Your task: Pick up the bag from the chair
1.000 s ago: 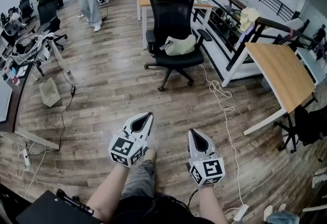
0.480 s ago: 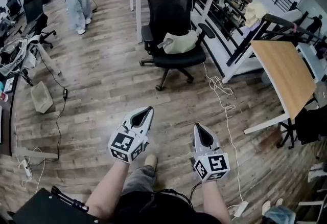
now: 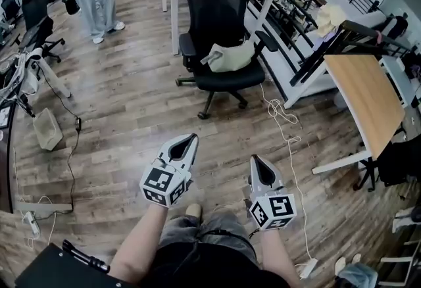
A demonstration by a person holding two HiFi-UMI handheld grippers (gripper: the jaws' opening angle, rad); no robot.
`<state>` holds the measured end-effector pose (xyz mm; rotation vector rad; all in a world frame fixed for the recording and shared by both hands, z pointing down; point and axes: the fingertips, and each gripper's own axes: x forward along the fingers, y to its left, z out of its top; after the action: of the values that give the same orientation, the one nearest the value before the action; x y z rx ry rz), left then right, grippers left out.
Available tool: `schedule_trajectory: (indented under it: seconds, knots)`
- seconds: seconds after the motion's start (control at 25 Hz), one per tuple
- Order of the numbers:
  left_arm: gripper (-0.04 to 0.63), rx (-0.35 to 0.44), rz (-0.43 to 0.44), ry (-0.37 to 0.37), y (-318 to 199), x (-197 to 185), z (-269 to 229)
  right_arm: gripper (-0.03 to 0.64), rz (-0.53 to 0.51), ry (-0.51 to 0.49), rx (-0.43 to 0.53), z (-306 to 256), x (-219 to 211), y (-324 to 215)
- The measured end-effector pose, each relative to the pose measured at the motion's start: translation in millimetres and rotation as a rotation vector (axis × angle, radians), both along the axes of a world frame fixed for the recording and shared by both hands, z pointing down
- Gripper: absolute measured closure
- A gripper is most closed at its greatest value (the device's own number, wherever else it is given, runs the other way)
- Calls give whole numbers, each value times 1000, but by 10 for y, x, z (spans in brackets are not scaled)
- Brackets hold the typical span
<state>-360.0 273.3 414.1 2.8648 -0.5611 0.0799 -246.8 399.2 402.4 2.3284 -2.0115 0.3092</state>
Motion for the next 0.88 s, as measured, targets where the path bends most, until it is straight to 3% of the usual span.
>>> schedule_trajectory:
  seconds: [0.52,0.88]
  knots:
    - [598,0,-13,-24,-651,685,57,609,-14,-59,51,89,746,-799]
    - [598,-56,-27,-28,-1293,1525,135,609,-51,-70,30,118,1590,-1502]
